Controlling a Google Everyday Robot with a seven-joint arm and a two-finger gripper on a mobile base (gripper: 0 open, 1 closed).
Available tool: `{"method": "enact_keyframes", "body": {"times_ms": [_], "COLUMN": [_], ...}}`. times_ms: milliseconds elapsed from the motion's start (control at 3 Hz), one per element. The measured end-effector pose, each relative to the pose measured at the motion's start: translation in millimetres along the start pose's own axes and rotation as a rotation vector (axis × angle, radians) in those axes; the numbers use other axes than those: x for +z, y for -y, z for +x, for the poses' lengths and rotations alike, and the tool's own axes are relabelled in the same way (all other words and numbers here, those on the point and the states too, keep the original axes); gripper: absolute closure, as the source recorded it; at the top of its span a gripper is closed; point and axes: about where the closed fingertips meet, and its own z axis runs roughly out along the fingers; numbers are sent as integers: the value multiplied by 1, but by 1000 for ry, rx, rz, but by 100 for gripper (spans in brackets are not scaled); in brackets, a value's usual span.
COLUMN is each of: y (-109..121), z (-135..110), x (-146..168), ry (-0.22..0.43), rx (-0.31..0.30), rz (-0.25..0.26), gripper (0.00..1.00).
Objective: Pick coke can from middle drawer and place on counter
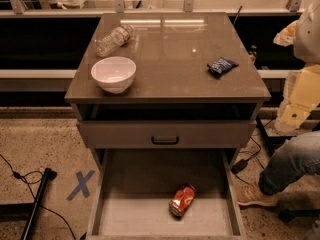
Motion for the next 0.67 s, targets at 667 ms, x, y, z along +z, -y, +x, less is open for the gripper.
{"method": "enact_keyframes", "body": {"times_ms": [667], "y": [3], "z": [-5], "x": [9], "ry": [-4], "rx": [-18], "rz": [-2], "gripper": [0]}}
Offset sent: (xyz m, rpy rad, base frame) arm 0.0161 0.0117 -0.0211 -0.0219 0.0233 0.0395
